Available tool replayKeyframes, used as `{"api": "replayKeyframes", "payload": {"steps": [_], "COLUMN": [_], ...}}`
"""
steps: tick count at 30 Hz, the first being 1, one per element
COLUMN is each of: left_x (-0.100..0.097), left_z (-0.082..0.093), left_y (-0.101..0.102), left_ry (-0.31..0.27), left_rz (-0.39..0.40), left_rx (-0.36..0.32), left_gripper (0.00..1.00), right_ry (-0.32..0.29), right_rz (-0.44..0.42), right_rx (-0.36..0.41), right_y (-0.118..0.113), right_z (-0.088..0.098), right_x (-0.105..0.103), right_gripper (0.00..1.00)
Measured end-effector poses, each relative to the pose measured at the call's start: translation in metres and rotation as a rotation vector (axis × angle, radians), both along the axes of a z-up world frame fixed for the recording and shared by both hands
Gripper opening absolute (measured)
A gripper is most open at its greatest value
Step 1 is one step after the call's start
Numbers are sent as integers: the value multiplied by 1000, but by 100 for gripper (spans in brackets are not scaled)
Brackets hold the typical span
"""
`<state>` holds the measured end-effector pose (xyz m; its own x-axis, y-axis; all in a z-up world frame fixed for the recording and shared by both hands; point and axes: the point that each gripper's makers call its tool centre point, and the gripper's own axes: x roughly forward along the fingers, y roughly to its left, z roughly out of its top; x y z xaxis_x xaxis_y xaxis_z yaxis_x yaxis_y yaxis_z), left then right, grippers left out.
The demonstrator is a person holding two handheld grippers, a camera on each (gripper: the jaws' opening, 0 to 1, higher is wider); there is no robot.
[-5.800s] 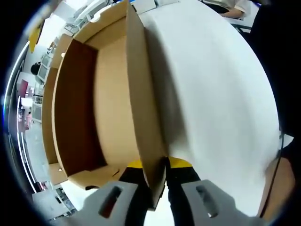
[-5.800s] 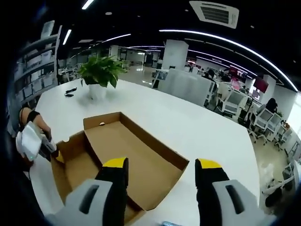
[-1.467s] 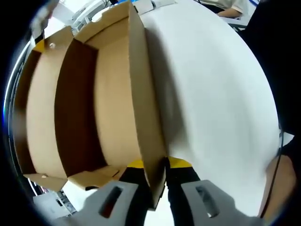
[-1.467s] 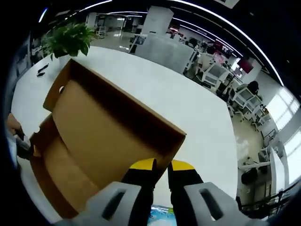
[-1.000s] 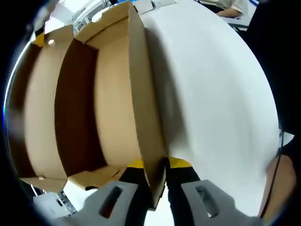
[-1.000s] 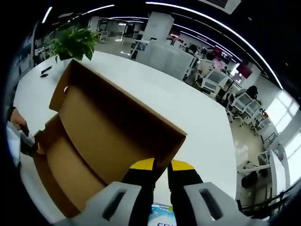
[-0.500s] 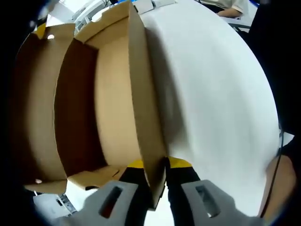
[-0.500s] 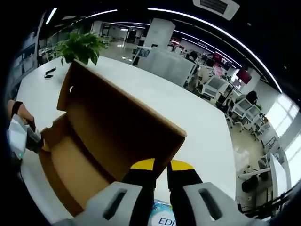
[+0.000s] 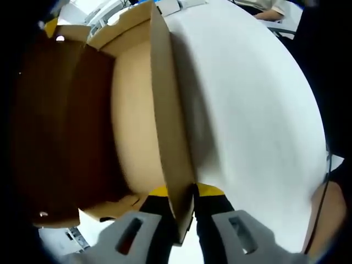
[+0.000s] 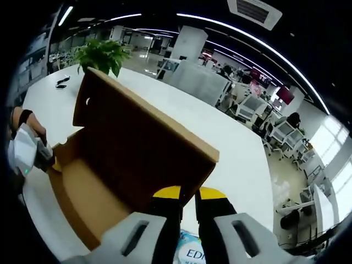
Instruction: Operate the shoe box by opening the lid, removing the specified soft item, and placing it in the target area until the item is outside and the box remains undamaged.
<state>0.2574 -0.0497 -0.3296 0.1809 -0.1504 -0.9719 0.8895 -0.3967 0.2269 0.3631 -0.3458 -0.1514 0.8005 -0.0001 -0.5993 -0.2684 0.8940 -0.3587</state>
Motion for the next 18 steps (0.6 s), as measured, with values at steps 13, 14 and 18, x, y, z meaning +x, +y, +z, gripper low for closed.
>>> {"api": "replayKeyframes", "payload": {"steps": [13,14,18], "left_x": [0,0,1], "left_z": [-1,-1,0], "left_y": [0,0,-1], "left_ry": [-1,-1,-1], "left_rz": [1,3,3], "left_rx": [2,2,3], "left_gripper": [10,10,10], "right_ry": [-32,-36,-44], "right_rz": [16,17,16], "right_rx": [3,9,16], "right_y": [3,3,3], "right_z": [2,3,2], "right_x": [-12,-13,-16], "right_gripper": [7,7,7]}}
